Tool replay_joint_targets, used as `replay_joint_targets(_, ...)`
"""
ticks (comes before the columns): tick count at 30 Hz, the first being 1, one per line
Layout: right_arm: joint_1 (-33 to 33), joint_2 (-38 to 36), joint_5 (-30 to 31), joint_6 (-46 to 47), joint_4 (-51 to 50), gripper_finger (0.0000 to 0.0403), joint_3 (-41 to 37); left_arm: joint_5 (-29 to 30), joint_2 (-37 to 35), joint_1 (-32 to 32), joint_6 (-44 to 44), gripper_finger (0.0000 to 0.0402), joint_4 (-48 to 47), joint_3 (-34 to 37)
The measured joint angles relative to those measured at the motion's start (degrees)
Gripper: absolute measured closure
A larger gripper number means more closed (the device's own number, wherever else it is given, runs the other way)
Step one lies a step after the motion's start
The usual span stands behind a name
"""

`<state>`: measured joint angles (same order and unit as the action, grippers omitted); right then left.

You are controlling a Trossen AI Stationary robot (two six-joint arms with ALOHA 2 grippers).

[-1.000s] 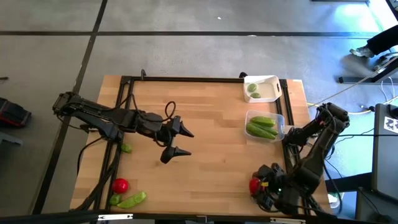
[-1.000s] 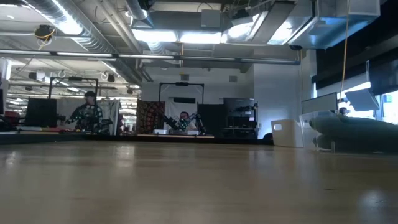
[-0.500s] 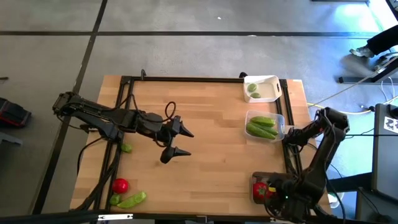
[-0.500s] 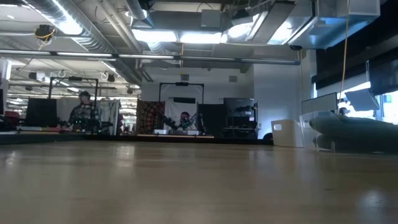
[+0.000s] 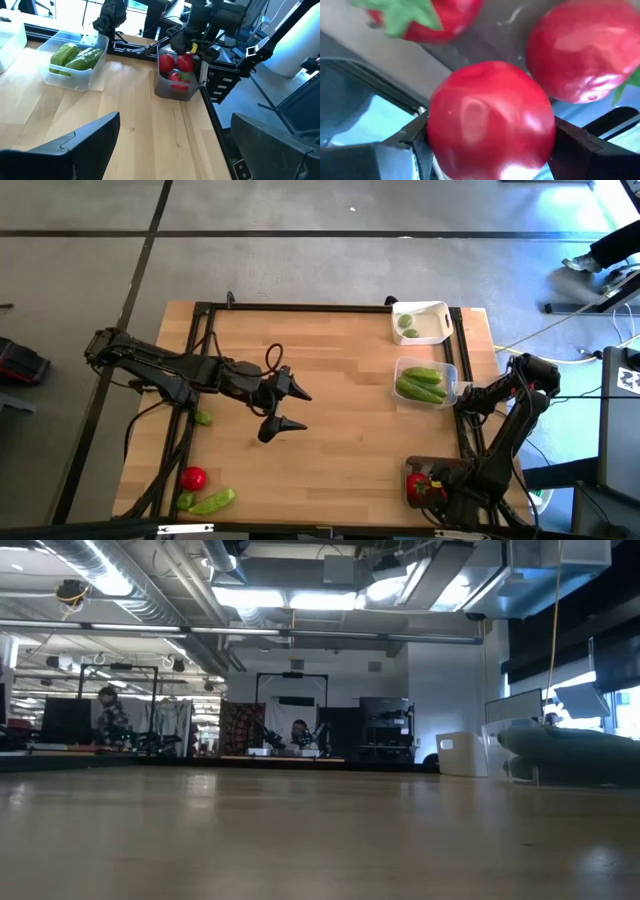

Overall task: Sort produce into baskets
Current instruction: Put the bottom tomato into the black bin

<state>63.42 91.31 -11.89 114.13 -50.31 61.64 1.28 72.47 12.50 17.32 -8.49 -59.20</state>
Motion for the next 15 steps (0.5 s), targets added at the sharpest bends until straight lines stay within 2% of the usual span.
replay_joint_targets(9, -0.1, -0.2, -3.8, -0.3, 1.1, 0.0126, -2.1, 0.0, 0.0, 0.0, 0.0, 0.0025, 0.0, 0.0)
replay_joint_targets(15, -0.1, 0.0, -5.4, 2.2, -0.3, 0.0089, -2.2, 0.0, 0.0, 0.0, 0.0, 0.0025, 0.1, 0.0)
